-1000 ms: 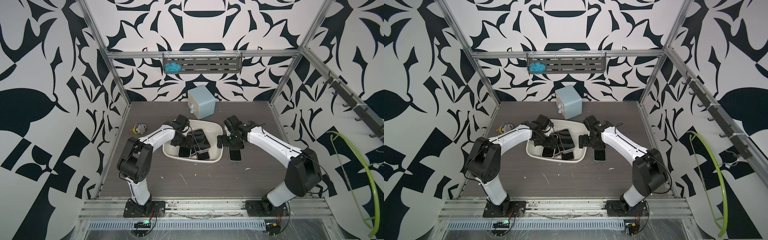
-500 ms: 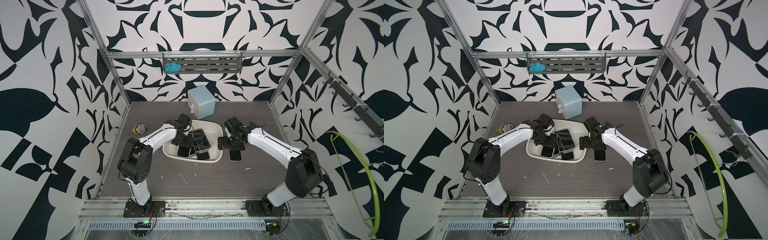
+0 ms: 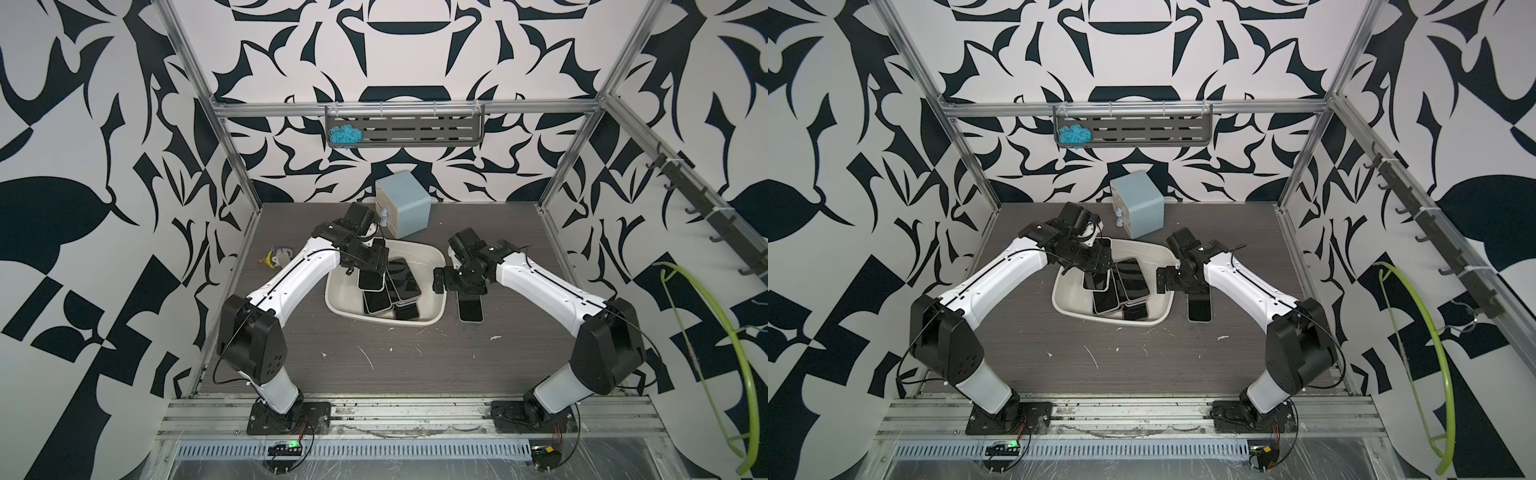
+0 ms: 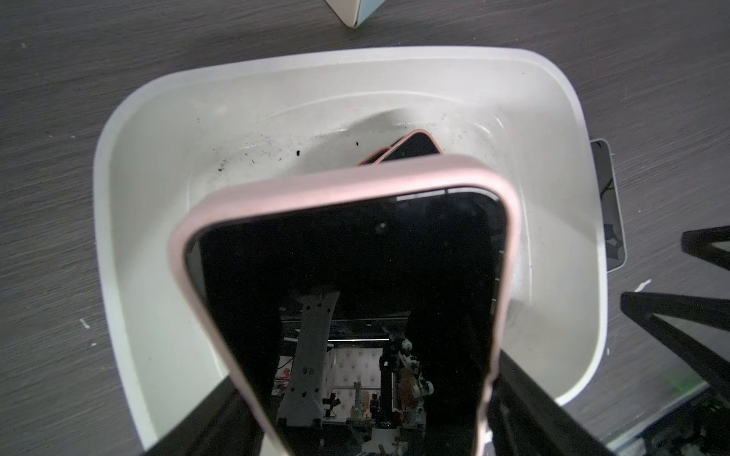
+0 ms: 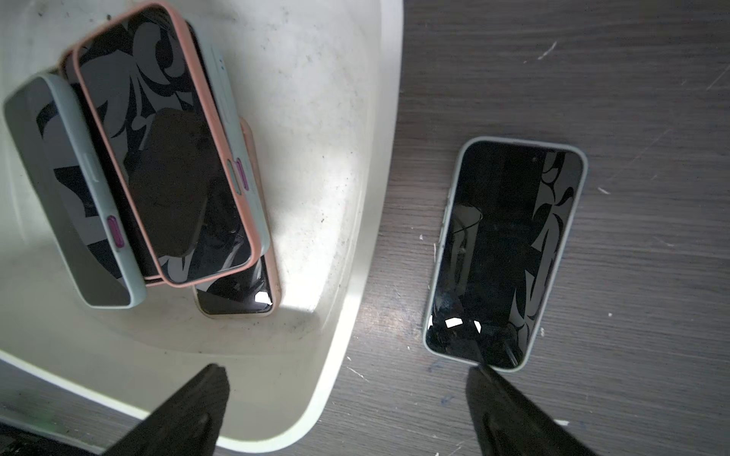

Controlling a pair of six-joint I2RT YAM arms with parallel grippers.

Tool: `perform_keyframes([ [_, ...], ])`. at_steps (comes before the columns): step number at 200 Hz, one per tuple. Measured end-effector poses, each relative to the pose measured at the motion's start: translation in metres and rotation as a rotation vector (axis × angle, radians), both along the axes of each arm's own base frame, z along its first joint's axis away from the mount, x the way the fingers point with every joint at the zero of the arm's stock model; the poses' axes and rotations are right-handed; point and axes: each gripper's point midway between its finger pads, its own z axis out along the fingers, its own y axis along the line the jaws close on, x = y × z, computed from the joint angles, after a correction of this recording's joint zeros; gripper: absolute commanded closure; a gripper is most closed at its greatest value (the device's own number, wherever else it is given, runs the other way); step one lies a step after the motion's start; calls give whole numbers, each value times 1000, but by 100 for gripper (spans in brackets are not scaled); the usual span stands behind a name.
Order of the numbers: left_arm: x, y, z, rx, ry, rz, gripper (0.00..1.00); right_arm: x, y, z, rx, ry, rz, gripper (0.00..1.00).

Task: Take the phone out of the storage box
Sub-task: Pick up the phone from the storage box, then place the phone at the center of the board.

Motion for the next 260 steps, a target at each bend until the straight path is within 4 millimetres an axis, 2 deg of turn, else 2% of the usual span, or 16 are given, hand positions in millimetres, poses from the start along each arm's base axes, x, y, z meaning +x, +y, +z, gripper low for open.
perform_keyframes([
  [19, 0, -5, 10, -35, 7, 32, 22, 8, -20, 9, 4, -18, -64, 1],
  [38, 0, -19, 22, -75, 4, 54, 22, 16, -61, 34, 18, -80, -204, 0],
  [57, 0, -50, 32, -114, 1, 41, 22, 13, -105, 71, 34, -186, -357, 0],
  [69, 0, -75, 32, -132, 7, 21, 21, 5, -123, 93, 36, -257, -422, 0],
  [82, 1, -103, 27, -144, 25, -1, 21, -6, -131, 111, 46, -319, -458, 0],
  [95, 2, -132, 17, -154, 46, -21, 21, -17, -137, 121, 53, -359, -486, 1],
  [117, -1, -179, -3, -169, 87, -53, 21, -36, -146, 119, 43, -371, -523, 0],
  [134, -9, -207, -17, -175, 112, -80, 21, -50, -154, 114, 17, -371, -550, 0],
  [164, -46, -249, -31, -182, 154, -161, 21, -74, -167, 111, -8, -383, -590, 0],
  [206, -113, -282, -49, -164, 209, -265, 21, -92, -172, 104, -15, -370, -602, 1],
  [230, -153, -279, -81, -91, 260, -288, 21, -94, -169, 102, -6, -356, -584, 0],
  [260, -202, -255, -116, 25, 321, -289, 21, -93, -158, 98, 22, -321, -533, 0],
])
